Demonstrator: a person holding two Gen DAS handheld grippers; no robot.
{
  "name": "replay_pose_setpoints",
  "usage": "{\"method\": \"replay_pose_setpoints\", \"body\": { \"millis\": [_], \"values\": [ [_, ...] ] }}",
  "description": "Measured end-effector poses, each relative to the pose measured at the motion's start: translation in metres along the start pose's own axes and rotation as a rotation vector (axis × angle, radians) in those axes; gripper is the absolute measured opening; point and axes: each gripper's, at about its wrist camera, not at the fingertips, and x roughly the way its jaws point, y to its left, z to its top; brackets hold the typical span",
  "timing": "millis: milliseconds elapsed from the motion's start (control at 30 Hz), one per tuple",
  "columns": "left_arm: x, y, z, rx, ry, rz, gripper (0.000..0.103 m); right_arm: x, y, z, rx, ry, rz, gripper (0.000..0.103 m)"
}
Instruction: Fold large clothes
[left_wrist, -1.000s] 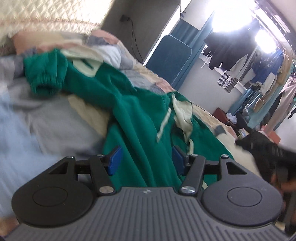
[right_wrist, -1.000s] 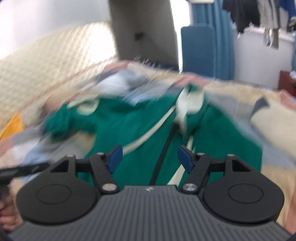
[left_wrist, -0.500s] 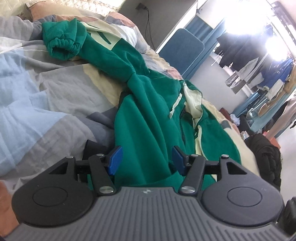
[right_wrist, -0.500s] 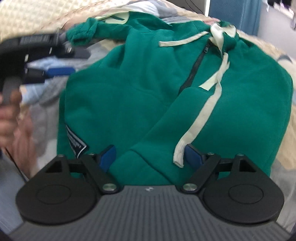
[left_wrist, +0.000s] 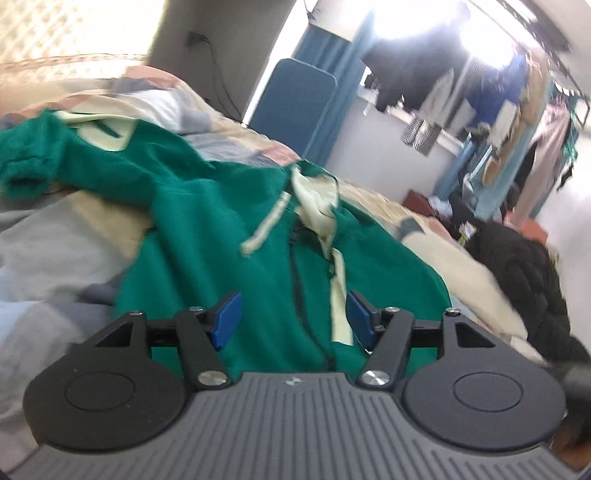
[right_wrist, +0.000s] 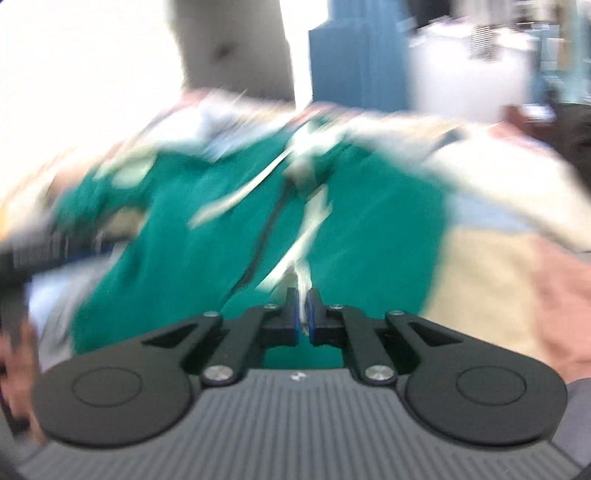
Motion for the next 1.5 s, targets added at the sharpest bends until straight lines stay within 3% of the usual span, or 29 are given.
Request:
{"method": "replay_pose_setpoints", "body": {
  "millis": [100,200,400,600,733,833,1000,1500],
  "values": [
    [0.035,-0.027,-0.005,0.005,0.022,0.003,0.071,-0.015,-0.039,0.02,0.074,-0.128,-0.103,0.007],
    [0.071,-0.045,-0.013,0.035,0.061,0.013,0.071,-0.021,-0.068,0.028,0.11,-0.159,-0.108,0.007],
    [0.123,-0.037,-0.029,0.112,0.102,0.172,0.071,0.014,-0.083,0.009,0.123,0.001,-0.012,0.008],
    [0.144,-0.018,-0.047,0.181,0.093,0.231,0.072,0.048,-0.043,-0.008,0.033,0.123,0.181,0.01],
    [0.155,-0.029,-0.06,0.285,0.094,0.243,0.101,0.056,-0.015,-0.021,-0.087,0.18,0.246,0.01],
    [0.161,-0.033,-0.063,0.329,0.112,0.28,0.103,0.057,-0.003,-0.027,-0.153,0.195,0.237,0.01],
    [0.16,-0.025,-0.066,0.287,0.107,0.242,0.103,0.057,-0.005,-0.03,-0.129,0.216,0.241,0.01],
    [0.161,-0.029,-0.07,0.304,0.104,0.252,0.103,0.055,0.004,-0.032,-0.153,0.248,0.225,0.01]
  ]
}}
